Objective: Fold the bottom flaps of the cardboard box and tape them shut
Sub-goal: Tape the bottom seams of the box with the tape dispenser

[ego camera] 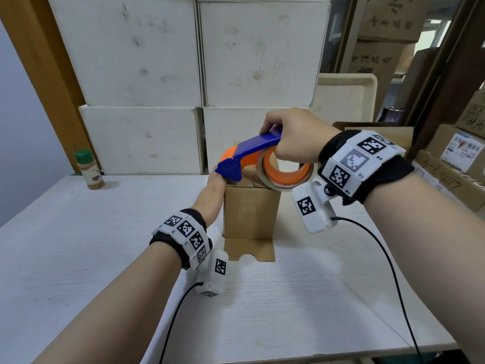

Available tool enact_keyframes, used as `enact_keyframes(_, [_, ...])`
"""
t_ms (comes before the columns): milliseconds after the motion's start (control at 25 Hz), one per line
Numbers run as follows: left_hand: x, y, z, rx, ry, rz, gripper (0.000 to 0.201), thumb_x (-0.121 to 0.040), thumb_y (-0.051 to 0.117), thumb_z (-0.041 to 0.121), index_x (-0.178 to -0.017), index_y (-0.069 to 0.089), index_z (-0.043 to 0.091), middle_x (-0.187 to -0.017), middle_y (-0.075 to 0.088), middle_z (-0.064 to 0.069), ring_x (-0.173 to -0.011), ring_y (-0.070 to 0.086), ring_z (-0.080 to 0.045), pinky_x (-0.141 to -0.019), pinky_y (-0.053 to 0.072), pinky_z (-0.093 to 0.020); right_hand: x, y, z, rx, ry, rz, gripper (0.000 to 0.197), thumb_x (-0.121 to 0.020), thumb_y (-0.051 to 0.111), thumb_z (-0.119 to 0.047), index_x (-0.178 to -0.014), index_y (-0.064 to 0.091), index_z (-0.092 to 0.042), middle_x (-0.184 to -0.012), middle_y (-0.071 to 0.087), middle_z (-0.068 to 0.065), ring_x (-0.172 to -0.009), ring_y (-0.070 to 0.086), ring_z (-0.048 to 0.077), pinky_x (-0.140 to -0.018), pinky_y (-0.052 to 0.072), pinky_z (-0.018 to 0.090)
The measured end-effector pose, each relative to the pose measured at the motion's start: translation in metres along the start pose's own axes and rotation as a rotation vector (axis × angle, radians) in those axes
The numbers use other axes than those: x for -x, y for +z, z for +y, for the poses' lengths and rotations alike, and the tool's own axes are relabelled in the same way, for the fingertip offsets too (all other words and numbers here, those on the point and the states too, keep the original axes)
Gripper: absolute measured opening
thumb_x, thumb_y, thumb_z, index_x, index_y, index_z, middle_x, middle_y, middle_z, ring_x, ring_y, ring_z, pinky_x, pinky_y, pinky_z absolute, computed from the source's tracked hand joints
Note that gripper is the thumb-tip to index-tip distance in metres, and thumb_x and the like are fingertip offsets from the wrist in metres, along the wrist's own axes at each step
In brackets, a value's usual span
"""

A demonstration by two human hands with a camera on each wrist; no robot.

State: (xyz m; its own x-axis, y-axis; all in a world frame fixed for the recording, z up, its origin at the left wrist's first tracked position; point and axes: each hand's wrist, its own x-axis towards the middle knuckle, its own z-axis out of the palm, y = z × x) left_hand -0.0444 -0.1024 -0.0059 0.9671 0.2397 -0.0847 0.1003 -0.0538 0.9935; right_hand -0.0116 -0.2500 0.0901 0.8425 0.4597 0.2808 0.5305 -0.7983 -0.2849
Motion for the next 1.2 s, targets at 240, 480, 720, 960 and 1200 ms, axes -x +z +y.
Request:
enact_keyframes(240, [-0.006, -0.004, -0.007, -0.124, 0.053, -0.047, 0.025, -0.103, 0.023, 0.031, -0.103, 0.042, 0.015, -0.099, 0.051, -0.005, -0.093, 0.048, -0.018, -0.073, 0.039, -0.019, 0.001, -0.003, 0.003, -0.003, 0.024, 0.005, 0.04, -0.077, 0.056, 0.001, -0.111, 0.061, -0.02, -0.103, 0.061, 0.001, -0.091, 0.058, 0.02, -0.075, 0.05, 0.028])
enact_keyframes(480, [-0.006, 0.002, -0.015, -0.108, 0.002, 0.027, 0.03, -0.101, 0.025, 0.04, -0.096, 0.047, 0.019, -0.088, 0.052, 0.004, -0.089, 0.048, -0.014, -0.079, 0.031, -0.024, 0.002, -0.003, 0.005, -0.005, 0.02, -0.001, 0.04, -0.077, 0.056, 0.0, -0.111, 0.061, -0.021, -0.102, 0.062, 0.001, -0.091, 0.059, 0.02, -0.074, 0.048, 0.027])
enact_keyframes(720, [-0.008, 0.009, 0.0, 0.056, -0.041, 0.016, 0.031, -0.101, 0.033, 0.022, -0.07, 0.035, 0.021, -0.071, 0.04, 0.005, -0.066, 0.038, -0.004, -0.06, 0.028, -0.01, 0.003, -0.005, 0.008, 0.021, 0.012, -0.006, 0.04, -0.079, 0.056, 0.0, -0.112, 0.06, -0.021, -0.107, 0.062, 0.002, -0.094, 0.058, 0.02, -0.077, 0.049, 0.028])
enact_keyframes(960, [-0.008, 0.008, -0.007, -0.064, 0.05, 0.002, 0.033, -0.099, 0.037, 0.014, -0.068, 0.035, 0.024, -0.07, 0.038, 0.007, -0.061, 0.032, -0.001, -0.053, 0.025, -0.005, 0.007, -0.008, 0.014, 0.036, 0.002, -0.005, 0.039, -0.079, 0.057, 0.0, -0.112, 0.06, -0.022, -0.107, 0.062, 0.002, -0.094, 0.058, 0.02, -0.074, 0.046, 0.028])
enact_keyframes(1200, [-0.019, 0.011, -0.016, -0.125, 0.167, -0.031, 0.026, -0.099, 0.032, 0.014, -0.109, 0.044, 0.034, -0.123, 0.043, -0.002, -0.118, 0.042, -0.017, -0.09, 0.024, -0.024, 0.014, -0.013, 0.028, 0.001, 0.046, -0.006, 0.038, -0.08, 0.059, 0.001, -0.111, 0.062, -0.021, -0.101, 0.062, 0.0, -0.09, 0.058, 0.018, -0.071, 0.047, 0.026])
